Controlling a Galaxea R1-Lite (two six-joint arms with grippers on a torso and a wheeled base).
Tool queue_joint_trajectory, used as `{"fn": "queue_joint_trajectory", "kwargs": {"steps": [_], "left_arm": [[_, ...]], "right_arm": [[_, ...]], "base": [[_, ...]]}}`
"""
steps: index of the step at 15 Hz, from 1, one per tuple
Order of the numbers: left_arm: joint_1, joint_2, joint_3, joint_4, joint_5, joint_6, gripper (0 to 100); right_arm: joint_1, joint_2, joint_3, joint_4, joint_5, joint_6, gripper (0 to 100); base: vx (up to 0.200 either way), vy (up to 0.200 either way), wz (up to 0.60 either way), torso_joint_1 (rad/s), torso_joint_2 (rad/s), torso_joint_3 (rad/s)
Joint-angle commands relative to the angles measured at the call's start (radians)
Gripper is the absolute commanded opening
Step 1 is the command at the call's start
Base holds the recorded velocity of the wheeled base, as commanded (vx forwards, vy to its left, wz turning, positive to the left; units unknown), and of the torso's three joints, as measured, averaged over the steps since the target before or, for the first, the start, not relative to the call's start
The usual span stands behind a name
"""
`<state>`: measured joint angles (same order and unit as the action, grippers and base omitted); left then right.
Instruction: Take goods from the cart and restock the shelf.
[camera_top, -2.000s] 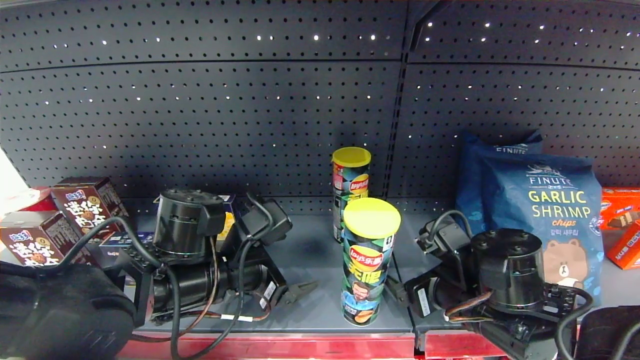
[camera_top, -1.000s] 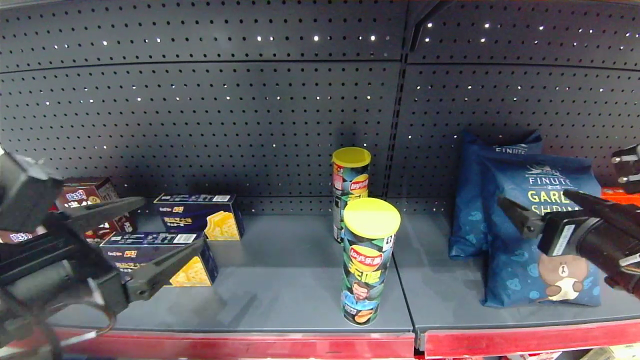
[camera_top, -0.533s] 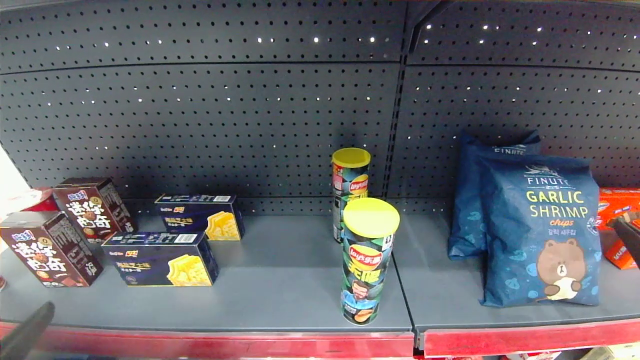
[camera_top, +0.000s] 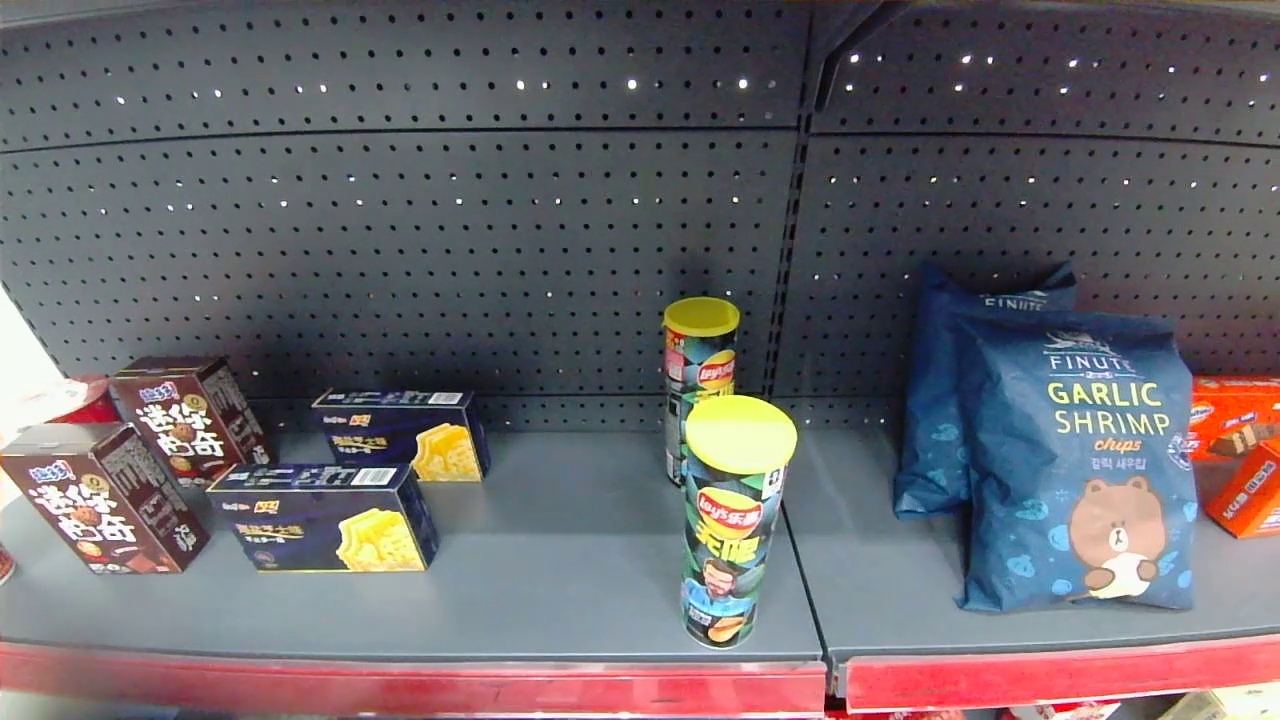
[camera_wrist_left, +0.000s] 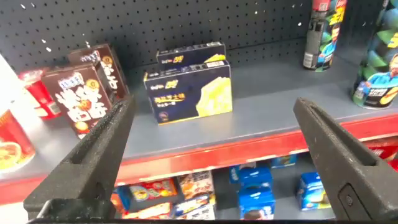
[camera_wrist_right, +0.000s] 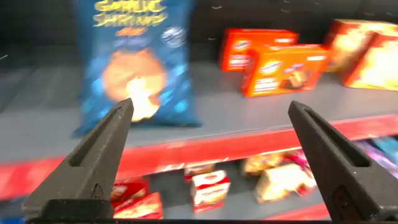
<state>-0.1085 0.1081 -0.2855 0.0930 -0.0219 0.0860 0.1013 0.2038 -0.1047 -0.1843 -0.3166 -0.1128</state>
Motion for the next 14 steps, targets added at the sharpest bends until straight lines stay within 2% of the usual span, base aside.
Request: {"fn": "queue_joint_trajectory", "kwargs": {"steps": [1, 2, 4, 5, 7, 9, 13, 14], "left_arm": [[0.000, -0.022, 0.043, -0.004, -0.003, -0.015, 100], [0.000, -0.022, 0.126, -0.035, -0.004, -0.029, 100], [-0.002, -0.022, 0.286, -0.211, -0.006, -0.026, 100], [0.000, -0.022, 0.286, -0.159, -0.026, -0.045, 100], [0.000, -0.022, 0.286, -0.156, -0.098, -0.066, 100], [0.000, -0.022, 0.286, -0.151, -0.125, -0.074, 100], [0.000, -0.022, 0.286, -0.154, -0.102, -0.066, 100], [0.000, -0.022, 0.286, -0.154, -0.067, -0.063, 100]], "right_arm": [[-0.003, -0.110, 0.056, 0.016, 0.037, -0.004, 100], [-0.003, -0.112, 0.105, 0.019, 0.045, -0.004, 100], [-0.003, -0.112, 0.103, 0.037, 0.054, -0.002, 100], [-0.003, -0.110, 0.103, 0.071, 0.054, 0.004, 100], [-0.003, -0.112, 0.103, 0.095, 0.053, 0.005, 100], [-0.003, -0.110, 0.103, 0.120, 0.073, 0.004, 100], [-0.003, -0.110, 0.102, 0.123, 0.186, -0.002, 100], [-0.005, -0.110, 0.102, 0.123, 0.269, -0.001, 100]], "base": [[0.000, 0.000, 0.00, 0.000, 0.00, 0.000], [0.000, 0.000, 0.00, 0.000, 0.00, 0.000], [0.000, 0.000, 0.00, 0.000, 0.00, 0.000], [0.000, 0.000, 0.00, 0.000, 0.00, 0.000], [0.000, 0.000, 0.00, 0.000, 0.00, 0.000], [0.000, 0.000, 0.00, 0.000, 0.00, 0.000], [0.000, 0.000, 0.00, 0.000, 0.00, 0.000], [0.000, 0.000, 0.00, 0.000, 0.00, 0.000]]}}
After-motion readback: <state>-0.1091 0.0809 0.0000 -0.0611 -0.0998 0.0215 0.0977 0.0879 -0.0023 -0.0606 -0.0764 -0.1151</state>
